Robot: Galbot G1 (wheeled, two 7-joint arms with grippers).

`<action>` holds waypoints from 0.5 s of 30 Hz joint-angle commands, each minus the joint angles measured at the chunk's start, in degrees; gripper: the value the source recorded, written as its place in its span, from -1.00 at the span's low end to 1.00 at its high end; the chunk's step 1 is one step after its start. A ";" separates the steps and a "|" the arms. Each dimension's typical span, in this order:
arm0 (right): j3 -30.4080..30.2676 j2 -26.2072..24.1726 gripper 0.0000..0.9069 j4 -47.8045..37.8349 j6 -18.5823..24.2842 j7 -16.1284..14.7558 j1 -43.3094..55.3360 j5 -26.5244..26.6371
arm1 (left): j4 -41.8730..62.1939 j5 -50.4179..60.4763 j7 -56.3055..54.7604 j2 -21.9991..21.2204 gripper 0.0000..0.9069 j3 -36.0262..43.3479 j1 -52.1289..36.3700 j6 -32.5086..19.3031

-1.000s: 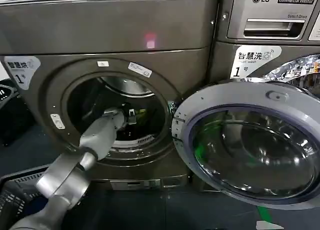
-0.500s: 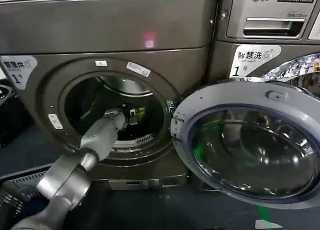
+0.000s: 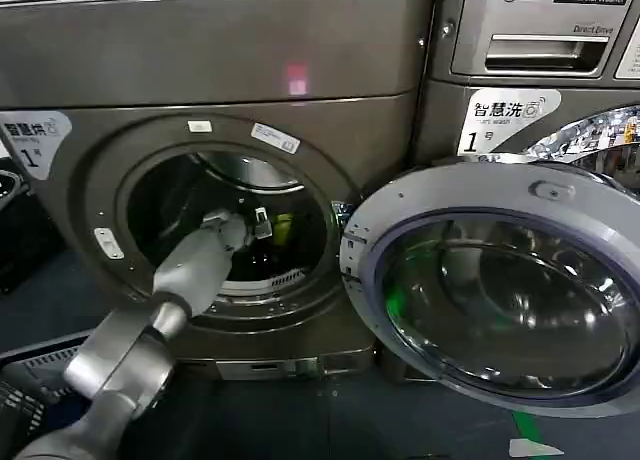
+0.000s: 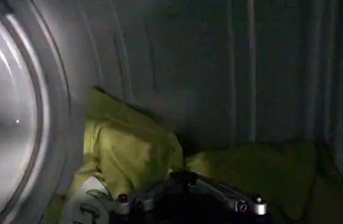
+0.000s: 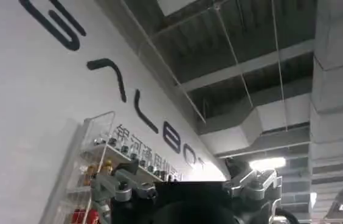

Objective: Grasp the clothes from the dryer.

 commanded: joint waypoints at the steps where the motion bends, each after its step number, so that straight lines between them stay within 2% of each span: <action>1: -0.03 0.21 1.00 -0.01 0.19 0.05 0.01 0.07 | -7.02 -11.48 -6.68 2.03 -1.00 -8.58 5.84 2.52; 7: -0.48 0.28 1.00 0.41 0.32 0.15 0.56 0.10 | -12.67 -21.82 -17.96 2.91 -1.00 -16.24 12.77 0.89; 15: -0.71 0.43 1.00 -0.24 0.75 0.20 0.46 0.15 | -31.36 -35.42 -31.13 2.89 -1.00 -21.39 19.08 -3.82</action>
